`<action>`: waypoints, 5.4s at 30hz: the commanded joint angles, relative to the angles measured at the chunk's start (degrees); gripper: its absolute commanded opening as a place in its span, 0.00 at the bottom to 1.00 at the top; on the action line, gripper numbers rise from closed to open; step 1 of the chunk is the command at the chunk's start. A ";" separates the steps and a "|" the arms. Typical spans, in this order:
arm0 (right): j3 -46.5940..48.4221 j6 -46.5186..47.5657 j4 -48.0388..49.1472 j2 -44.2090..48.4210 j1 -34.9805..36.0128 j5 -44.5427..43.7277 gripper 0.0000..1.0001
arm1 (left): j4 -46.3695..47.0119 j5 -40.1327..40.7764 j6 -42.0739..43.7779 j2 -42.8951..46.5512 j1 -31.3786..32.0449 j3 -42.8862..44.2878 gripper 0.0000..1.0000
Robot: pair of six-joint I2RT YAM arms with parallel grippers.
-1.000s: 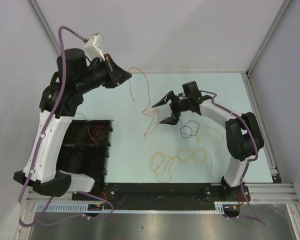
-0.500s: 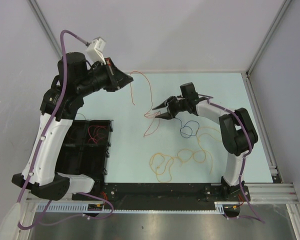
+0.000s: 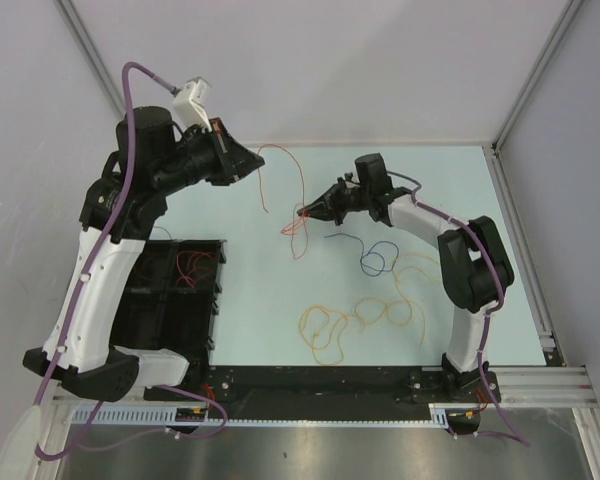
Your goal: Untangle the cables
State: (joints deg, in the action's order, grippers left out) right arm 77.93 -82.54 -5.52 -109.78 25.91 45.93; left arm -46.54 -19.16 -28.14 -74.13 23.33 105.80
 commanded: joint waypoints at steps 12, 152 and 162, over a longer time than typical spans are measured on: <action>6.80 -6.49 41.11 4.31 3.53 16.46 0.00 | -7.33 4.83 0.11 -4.18 -0.57 -2.78 0.00; 14.52 34.71 -26.01 8.97 2.57 7.68 1.00 | -24.82 59.41 4.33 4.78 -20.50 9.95 0.00; 27.80 45.62 -53.53 3.78 4.05 -5.76 1.00 | -23.95 50.73 -3.40 -2.68 -35.80 16.63 0.00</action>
State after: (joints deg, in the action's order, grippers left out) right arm 102.00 -41.56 -47.86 -104.27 28.80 44.47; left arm -71.18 35.11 -27.09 -74.26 -6.83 118.67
